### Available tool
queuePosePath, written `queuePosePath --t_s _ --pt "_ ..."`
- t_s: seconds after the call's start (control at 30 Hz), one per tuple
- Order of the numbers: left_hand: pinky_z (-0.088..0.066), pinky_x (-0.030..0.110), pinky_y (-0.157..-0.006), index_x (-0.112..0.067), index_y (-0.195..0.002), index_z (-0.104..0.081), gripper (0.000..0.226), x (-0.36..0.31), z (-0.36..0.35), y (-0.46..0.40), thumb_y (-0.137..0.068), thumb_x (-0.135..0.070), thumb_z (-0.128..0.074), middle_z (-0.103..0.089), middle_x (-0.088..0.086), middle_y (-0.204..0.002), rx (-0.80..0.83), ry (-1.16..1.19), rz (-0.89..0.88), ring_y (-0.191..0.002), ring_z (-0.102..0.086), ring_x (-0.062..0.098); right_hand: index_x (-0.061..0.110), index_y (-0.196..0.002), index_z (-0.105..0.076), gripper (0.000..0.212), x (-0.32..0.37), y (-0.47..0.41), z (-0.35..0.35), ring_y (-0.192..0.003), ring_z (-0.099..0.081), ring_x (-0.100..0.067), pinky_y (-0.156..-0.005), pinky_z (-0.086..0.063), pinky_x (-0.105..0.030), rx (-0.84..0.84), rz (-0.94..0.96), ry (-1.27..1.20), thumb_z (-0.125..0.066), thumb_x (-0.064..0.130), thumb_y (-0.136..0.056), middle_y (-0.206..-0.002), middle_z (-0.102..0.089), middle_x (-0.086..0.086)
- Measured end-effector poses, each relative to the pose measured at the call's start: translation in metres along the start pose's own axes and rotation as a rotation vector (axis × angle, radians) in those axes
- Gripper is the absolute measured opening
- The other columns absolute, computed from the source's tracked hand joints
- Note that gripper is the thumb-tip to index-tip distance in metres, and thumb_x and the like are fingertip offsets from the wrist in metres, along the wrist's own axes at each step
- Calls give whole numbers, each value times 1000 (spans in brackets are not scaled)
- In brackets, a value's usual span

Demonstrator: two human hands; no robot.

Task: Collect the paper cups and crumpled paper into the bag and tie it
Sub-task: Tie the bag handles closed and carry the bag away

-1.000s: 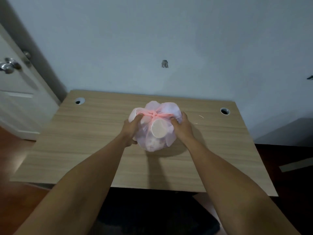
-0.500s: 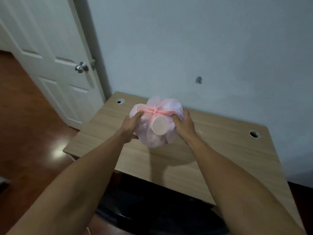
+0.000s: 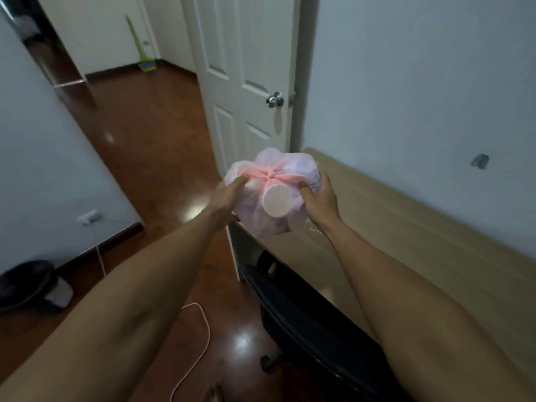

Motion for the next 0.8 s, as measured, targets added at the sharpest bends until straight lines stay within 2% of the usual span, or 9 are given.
queuePosePath --t_s 0.03,0.13,0.27,0.33,0.4,0.47,0.57,0.73,0.8 --pt "-60 55 -81 -24 -127 -55 55 -1 22 1 -85 -56 -73 -64 1 -115 -29 4 -11 -96 -67 24 29 -150 -38 62 9 2 -19 -128 -54 -24 -104 -47 -39 35 11 2 -63 46 -96 -147 -55 -2" --pt "-57 61 -89 -26 -144 -46 90 0 89 3 -73 -74 -72 -56 1 -136 -69 -23 -7 -116 -61 31 32 -147 -40 64 32 3 -84 -125 -57 -23 -103 -51 -46 122 34 27 -62 58 -93 -144 -57 0" --pt "-58 60 -87 -22 -147 -45 81 2 190 1 -83 -65 -69 -57 4 -138 -197 37 -43 -116 -61 31 32 -143 -42 62 68 17 -184 -118 -62 -20 -95 -55 -40 227 80 32 -60 62 -92 -135 -61 1" --pt "-61 49 -77 -17 -148 -45 79 3 244 0 -86 -61 -68 -57 2 -135 -288 51 -44 -112 -61 28 32 -147 -39 64 88 30 -236 -123 -59 -22 -99 -53 -41 278 97 28 -58 62 -93 -142 -58 -1" --pt "-54 32 -63 -13 -148 -45 74 5 302 1 -92 -56 -64 -55 2 -128 -385 14 -45 -107 -57 25 31 -146 -41 63 107 43 -290 -126 -58 -23 -101 -51 -41 324 110 21 -58 60 -93 -142 -58 0" --pt "-52 31 -75 -9 -146 -50 76 9 360 3 -90 -59 -63 -59 8 -132 -457 -37 -64 -109 -59 26 32 -142 -46 59 127 58 -343 -125 -60 -21 -96 -49 -34 365 118 16 -59 59 -92 -139 -61 2" --pt "-53 44 -100 -8 -144 -52 94 23 445 15 -76 -71 -68 -61 9 -136 -555 -36 -57 -115 -62 30 23 -142 -49 53 153 88 -420 -126 -58 -21 -97 -45 -29 434 140 0 -60 47 -97 -139 -60 -1" --pt "-61 48 -86 -12 -144 -50 110 57 567 26 -58 -76 -79 -65 11 -130 -662 117 -13 -104 -70 29 29 -140 -47 51 179 136 -532 -115 -61 -16 -99 -50 -34 558 159 -8 -61 48 -94 -133 -63 2" --pt "-62 42 -79 -9 -141 -52 97 61 599 38 -68 -67 -80 -67 11 -126 -696 152 -12 -98 -71 25 33 -136 -48 52 185 153 -571 -113 -63 -17 -98 -54 -43 587 161 -22 -62 53 -89 -128 -65 5"
Point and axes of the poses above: each hand's wrist, its own y-axis away from the middle knuckle, its own z-axis out of the back of the hand, x = y × z, the point moved 5 cm from there along -y, towards the middle knuckle
